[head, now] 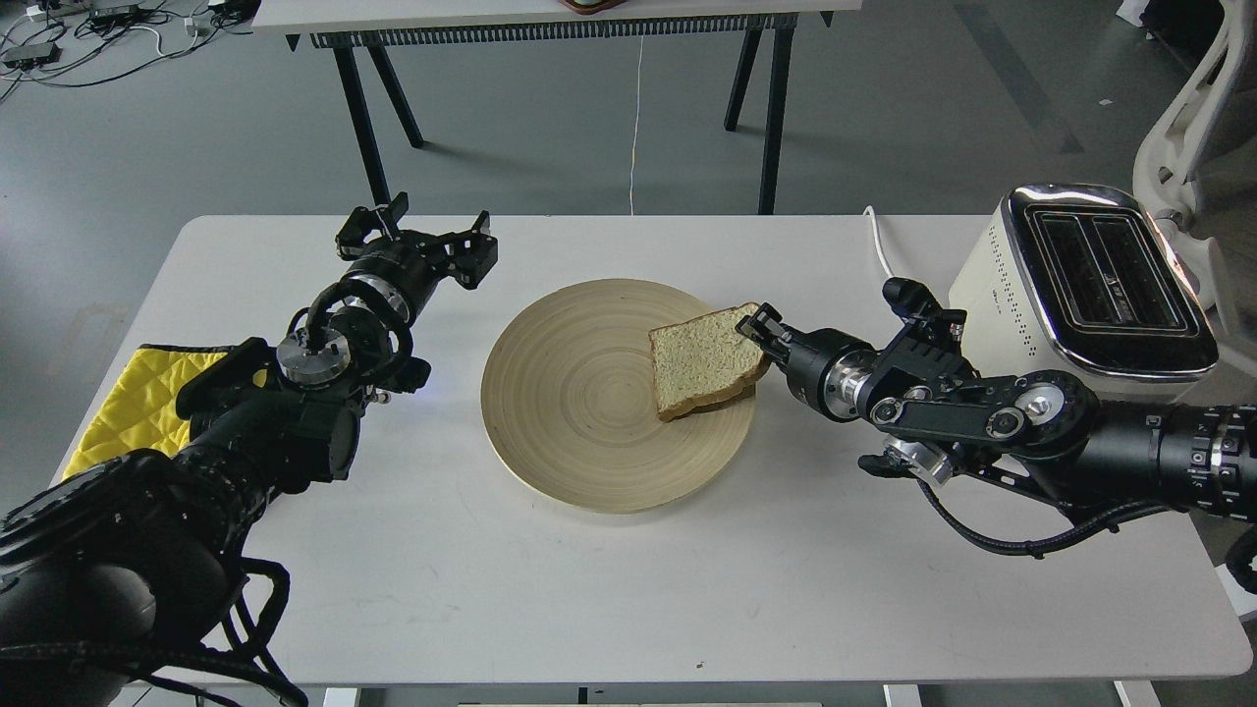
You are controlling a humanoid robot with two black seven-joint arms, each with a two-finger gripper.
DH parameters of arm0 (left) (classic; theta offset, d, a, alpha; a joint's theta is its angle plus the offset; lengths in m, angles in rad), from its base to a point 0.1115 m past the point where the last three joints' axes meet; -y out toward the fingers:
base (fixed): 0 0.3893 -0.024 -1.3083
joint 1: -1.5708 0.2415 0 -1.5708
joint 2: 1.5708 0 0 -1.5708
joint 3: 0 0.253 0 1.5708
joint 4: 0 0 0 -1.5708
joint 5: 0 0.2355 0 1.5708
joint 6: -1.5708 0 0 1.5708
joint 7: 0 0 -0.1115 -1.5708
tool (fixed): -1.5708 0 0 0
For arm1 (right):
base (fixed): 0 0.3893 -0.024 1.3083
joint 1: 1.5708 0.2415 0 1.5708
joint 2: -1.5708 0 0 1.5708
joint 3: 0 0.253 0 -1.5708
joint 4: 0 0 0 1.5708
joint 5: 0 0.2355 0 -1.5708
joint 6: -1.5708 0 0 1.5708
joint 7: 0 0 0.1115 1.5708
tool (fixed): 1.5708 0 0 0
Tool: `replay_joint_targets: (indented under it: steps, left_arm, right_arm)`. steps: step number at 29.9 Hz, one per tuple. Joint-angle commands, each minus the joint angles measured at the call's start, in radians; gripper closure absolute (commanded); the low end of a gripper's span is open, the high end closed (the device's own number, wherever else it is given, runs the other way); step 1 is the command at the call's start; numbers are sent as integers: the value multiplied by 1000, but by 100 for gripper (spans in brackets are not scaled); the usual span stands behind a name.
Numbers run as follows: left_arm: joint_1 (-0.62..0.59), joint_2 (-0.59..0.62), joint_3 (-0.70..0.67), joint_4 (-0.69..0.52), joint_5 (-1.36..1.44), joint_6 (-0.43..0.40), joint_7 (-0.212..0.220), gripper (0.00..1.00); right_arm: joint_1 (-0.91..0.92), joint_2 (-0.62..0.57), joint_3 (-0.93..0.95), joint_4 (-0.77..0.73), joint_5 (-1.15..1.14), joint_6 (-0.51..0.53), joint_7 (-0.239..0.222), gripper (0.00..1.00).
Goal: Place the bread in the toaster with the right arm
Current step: 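Reach the open right gripper to the bread slice edge and close it, then lift the bread slice with the right gripper up over the toaster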
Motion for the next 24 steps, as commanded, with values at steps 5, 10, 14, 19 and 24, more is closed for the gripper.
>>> replay_joint_targets:
  steps: [5, 10, 14, 19, 24]
  left_arm:
    - [0, 0, 0, 0, 0, 0, 0, 0]
    - [0, 0, 0, 0, 0, 0, 0, 0]
    - [0, -2, 0, 0, 0, 0, 0, 0]
    - [0, -2, 0, 0, 0, 0, 0, 0]
    - [0, -2, 0, 0, 0, 0, 0, 0]
  right_arm:
    - [55, -48, 117, 46, 0, -11, 5, 93]
    - [118, -183, 195, 154, 0, -17, 5, 95]
    - [193, -347, 212, 245, 0, -14, 5, 96]
    - [268, -568, 177, 296, -1, -2, 9, 96]
    - [323, -725, 73, 305, -98, -2, 8, 95]
